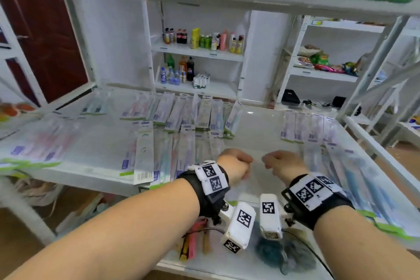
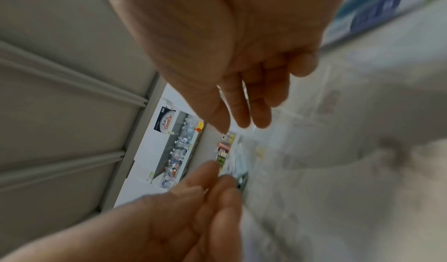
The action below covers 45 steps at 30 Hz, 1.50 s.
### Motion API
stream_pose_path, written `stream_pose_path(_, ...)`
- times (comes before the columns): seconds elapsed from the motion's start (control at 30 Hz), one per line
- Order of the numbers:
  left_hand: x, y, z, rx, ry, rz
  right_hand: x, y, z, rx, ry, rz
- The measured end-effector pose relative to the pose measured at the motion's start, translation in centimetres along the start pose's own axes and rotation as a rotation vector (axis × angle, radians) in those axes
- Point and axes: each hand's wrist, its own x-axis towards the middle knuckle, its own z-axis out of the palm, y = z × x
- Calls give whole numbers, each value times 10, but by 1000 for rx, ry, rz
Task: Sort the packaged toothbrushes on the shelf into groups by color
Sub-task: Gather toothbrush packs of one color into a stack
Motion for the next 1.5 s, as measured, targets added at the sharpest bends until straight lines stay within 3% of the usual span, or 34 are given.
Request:
stream_pose_path(0.1, -5, -5, -48, -6, 173, -32, -6, -27, 34, -51, -180, 51)
stream_pose_path(0.27, -12, -19, -106, 223, 274, -77, -14, -46, 68, -154, -216, 166)
stream_pose_path(0.43, -18, -26, -121, 585, 187, -179, -15, -45, 74, -274, -291, 171)
stream_pose_path(0.7, -17, -19, -113, 839, 119, -281, -13, -36, 60, -195, -209, 195)
stream_pose_path(0.87, -13, -21, -114, 684, 129, -317, -12, -20, 57, -122, -114, 136)
stream_pose_path(1.03, -13, -29, -117, 655, 153, -198, -15, -13, 55, 32, -74, 117)
stream_pose_path(1.17, -19, -38, -119, 278, 211, -47, -19, -11, 57, 121, -10, 98)
stream_pose_path(1.23, -25, -38, -121, 50, 205, -45, -22, -10, 60, 155, 29, 91)
stream_pose_path(1.5, -26, -35, -141, -183, 147, -20, -35, -14, 74, 532, 184, 146)
